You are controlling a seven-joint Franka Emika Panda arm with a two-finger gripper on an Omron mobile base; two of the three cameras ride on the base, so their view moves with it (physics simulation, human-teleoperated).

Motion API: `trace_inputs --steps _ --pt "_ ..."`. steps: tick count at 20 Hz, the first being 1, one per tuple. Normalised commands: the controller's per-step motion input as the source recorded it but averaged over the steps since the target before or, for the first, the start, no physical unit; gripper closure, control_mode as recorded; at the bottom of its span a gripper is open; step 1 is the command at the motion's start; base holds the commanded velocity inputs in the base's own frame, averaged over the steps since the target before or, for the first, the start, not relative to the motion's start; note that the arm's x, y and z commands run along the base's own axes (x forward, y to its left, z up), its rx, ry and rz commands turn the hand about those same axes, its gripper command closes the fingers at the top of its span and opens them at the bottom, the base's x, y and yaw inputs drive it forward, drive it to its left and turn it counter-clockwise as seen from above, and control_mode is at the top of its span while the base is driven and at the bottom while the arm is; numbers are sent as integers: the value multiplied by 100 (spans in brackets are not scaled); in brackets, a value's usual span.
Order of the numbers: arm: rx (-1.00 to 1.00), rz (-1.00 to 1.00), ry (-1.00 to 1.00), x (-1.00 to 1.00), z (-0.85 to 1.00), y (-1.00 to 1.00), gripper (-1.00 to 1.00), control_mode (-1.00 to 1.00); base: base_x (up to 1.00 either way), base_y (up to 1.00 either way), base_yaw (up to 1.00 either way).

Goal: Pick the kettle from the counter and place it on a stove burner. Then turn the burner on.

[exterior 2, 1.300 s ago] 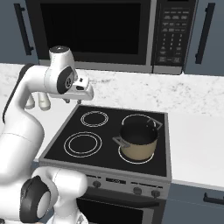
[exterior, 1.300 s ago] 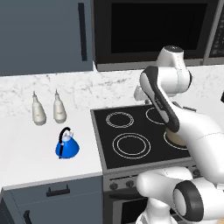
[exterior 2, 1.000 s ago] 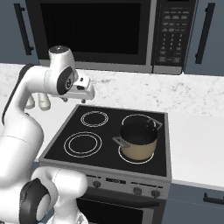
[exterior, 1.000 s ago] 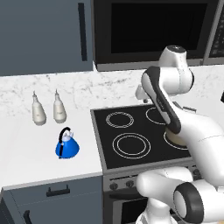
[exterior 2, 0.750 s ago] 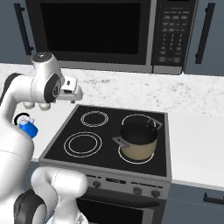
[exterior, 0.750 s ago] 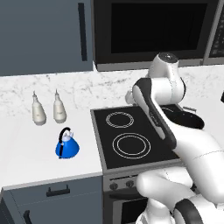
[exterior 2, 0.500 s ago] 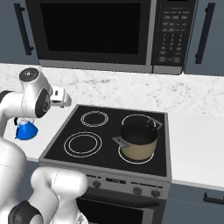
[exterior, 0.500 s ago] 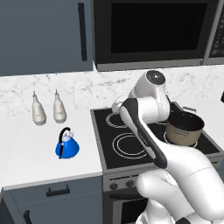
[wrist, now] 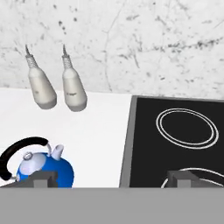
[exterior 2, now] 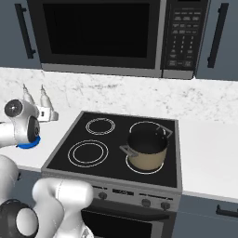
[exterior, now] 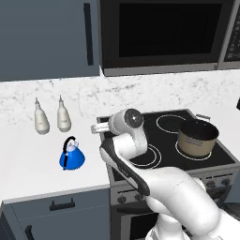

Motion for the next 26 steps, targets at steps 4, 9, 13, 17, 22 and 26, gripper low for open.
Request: trace_inputs --steps 4,9,13,17,22,26 --pt "0 0 8 52 49 100 -100 -100 0 0 0" --pt "-5 3 43 56 57 100 -100 -100 0 0 0" --pt "-1 9 16 3 -18 52 -100 -100 0 0 0" --pt "-14 4 8 -2 -78 71 -100 -100 0 0 0" --pt "-6 -2 15 0 -67 55 -100 -100 0 0 0" --pt "-2 -13 15 3 -53 49 -100 -100 0 0 0"
